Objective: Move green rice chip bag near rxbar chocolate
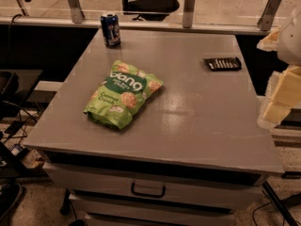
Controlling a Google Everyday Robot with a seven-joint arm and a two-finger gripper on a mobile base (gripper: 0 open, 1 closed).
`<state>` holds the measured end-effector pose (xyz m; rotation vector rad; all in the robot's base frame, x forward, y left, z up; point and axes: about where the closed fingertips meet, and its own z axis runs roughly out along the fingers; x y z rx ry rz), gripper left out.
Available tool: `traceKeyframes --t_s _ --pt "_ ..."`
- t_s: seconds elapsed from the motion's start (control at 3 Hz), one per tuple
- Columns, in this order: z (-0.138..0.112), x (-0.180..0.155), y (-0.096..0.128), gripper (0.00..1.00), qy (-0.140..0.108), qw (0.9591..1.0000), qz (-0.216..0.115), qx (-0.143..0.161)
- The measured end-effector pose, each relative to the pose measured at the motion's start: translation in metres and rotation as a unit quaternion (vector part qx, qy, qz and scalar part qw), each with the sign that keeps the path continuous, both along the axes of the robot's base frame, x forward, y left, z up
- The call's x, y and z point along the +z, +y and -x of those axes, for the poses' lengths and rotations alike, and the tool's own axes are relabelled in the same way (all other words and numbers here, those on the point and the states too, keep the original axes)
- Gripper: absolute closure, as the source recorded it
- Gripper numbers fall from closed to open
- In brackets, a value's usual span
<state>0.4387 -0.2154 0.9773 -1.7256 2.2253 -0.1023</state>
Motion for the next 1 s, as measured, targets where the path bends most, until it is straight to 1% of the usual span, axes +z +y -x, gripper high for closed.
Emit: traceKeyframes --t_s 0.33,0.67,1.0 --pt "-0.001 0.001 0.002 0.0 -0.003 1.0 0.0 0.002" --pt "-0.02 0.003 0.036 0.0 -0.012 0.9989 -0.013 0.043" --pt "-0.076 -0.007 0.124 0.0 -0.009 0.9897 -0.037 0.138"
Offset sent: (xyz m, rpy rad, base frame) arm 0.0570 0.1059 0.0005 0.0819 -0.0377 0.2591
